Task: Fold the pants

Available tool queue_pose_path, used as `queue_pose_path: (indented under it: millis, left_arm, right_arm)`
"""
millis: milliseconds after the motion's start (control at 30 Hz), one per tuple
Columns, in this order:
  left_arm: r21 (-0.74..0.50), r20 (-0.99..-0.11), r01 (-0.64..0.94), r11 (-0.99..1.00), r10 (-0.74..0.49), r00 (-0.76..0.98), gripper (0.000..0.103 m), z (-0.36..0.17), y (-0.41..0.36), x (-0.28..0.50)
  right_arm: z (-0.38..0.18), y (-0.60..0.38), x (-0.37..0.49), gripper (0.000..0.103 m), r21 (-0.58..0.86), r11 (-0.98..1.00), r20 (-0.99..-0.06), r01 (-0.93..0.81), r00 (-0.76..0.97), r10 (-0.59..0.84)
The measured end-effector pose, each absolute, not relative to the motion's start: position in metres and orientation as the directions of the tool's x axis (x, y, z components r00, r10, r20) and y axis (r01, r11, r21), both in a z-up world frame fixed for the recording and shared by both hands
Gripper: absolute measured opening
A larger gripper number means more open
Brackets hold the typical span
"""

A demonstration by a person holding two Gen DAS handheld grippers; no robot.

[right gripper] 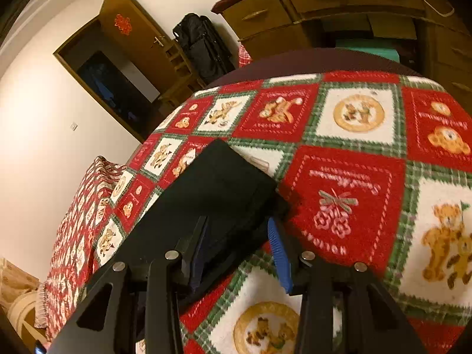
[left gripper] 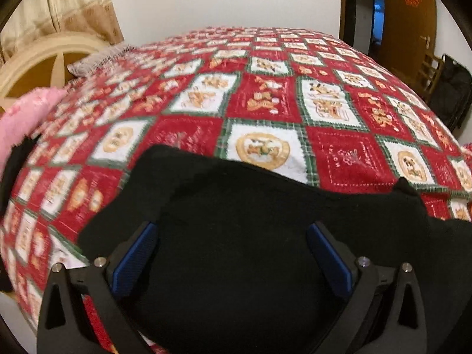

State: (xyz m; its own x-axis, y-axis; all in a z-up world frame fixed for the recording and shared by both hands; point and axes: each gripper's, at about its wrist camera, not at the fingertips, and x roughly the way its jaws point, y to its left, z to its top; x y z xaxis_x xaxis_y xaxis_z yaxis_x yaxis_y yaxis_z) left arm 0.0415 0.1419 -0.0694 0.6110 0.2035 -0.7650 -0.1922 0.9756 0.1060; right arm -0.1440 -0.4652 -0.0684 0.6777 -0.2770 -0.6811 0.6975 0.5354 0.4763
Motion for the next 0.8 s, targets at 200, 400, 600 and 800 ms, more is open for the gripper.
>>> queue_pose_path:
  millis: [200,400,600,800]
  left_arm:
    - [0.169,-0.738,-0.208,0.963,0.264,0.621,0.103,-0.061,0.149,0.045]
    - [0.143,-0.77,-0.208,0.968,0.24,0.591,0.103,-0.072,0.149,0.044]
    - [0.14,-0.769,-0.211,0.967,0.24,0.592,0.103,-0.069,0.15,0.044]
    - [0.152,-0.765,-0.195,0.969,0.24,0.598,0.103,-0.068,0.147,0.043]
  right_arm:
    - [-0.073,-0.471,-0.123,0.006,0.486,0.561,-0.695,0.67,0.685,-0.217]
    - [-0.059,-0.466,-0.135,0.005,0.507,0.563,-0.673,0.653,0.708,-0.215]
    - [-0.067,-0.48,-0.154,0.005,0.518,0.503,-0.697,0.691,0.682,-0.219]
    - [-0.077,-0.491,-0.158,0.006,0.58,0.458,-0.693,0.673,0.704,-0.155]
